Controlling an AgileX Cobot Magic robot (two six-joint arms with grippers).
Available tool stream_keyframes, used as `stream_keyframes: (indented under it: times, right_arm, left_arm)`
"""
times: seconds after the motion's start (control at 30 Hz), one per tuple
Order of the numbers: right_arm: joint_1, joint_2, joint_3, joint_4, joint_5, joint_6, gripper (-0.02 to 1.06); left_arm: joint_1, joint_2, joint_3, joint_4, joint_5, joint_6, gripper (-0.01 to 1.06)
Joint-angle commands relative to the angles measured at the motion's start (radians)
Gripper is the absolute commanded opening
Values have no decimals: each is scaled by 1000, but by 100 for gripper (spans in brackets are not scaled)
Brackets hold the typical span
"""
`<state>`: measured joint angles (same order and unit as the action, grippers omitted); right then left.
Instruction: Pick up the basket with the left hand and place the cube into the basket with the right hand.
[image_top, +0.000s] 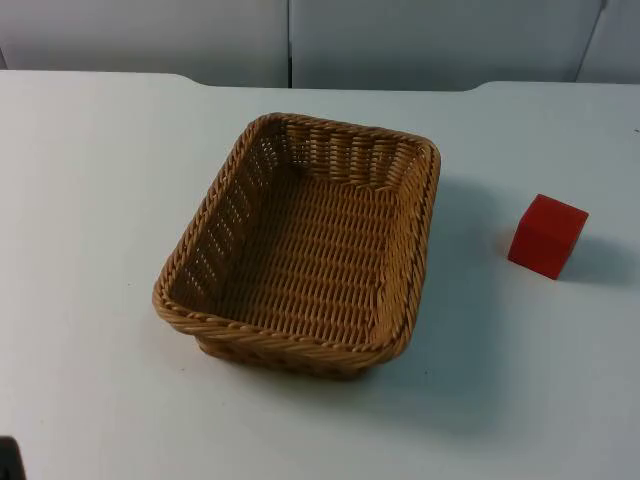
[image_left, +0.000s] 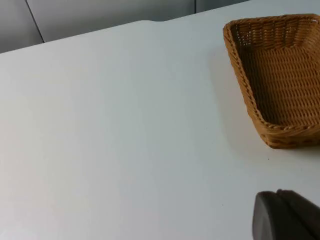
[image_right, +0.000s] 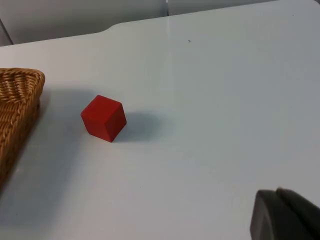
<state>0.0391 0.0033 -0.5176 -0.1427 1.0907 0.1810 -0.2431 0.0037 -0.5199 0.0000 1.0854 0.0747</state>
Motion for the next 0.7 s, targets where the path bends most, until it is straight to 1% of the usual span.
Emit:
stream_keyframes:
  times: [0.0, 0.07, 0.1, 0.13, 0.17, 0.2, 0.23, 0.3, 0.37, 0.4, 0.43, 0.47, 0.53, 0.57, 0.6, 0.67]
  right_arm:
    - [5, -3, 6, -1, -6, 3, 0]
    - [5, -3, 6, -1, -6, 3, 0]
    - [5, -3, 6, -1, -6, 3, 0]
    - [5, -3, 6, -1, -6, 3, 0]
    - [5, -3, 6, -1, -6, 3, 0]
    - [5, -3, 6, -1, -6, 3, 0]
    - [5, -3, 6, -1, -6, 3, 0]
    - [5, -3, 6, -1, -6, 3, 0]
    - [5, -3, 6, -1, -6, 3, 0]
    - [5, -3, 6, -1, -6, 3, 0]
    - [5, -3, 6, -1, -6, 3, 0]
    - [5, -3, 6, -1, -6, 3, 0]
    - [5, -3, 6, -1, -6, 3, 0]
    - [5, -3, 6, -1, -6, 3, 0]
    - [5, -3, 6, -1, -6, 3, 0]
    - [5, -3, 6, -1, -6, 3, 0]
  left_arm:
    - [-7, -4, 6, 0, -9, -3, 0]
    - [-7, -4, 1, -21, -16, -15, 0]
    - [-7, 5, -23, -74, -42, -88, 0]
    - [-7, 53, -51, -136, -53, -121, 0]
    - [-7, 120, -80, -197, -58, -118, 0]
    - [-7, 120, -80, -197, -58, -118, 0]
    - [-7, 189, -108, -273, -64, -96, 0]
    - [-7, 389, -150, -408, -59, -5, 0]
    - [-7, 591, -185, -540, -60, 117, 0]
    - [-7, 591, -185, -540, -60, 117, 0]
    - [-7, 647, -190, -574, -64, 147, 0]
    - [-7, 811, -210, -663, -82, 240, 0]
    - [-8, 1007, -234, -790, -116, 379, 0]
    - [-8, 1007, -234, -790, -116, 379, 0]
    - [-8, 1110, -252, -832, -118, 432, 0]
    - [-9, 1285, -307, -880, -111, 530, 4]
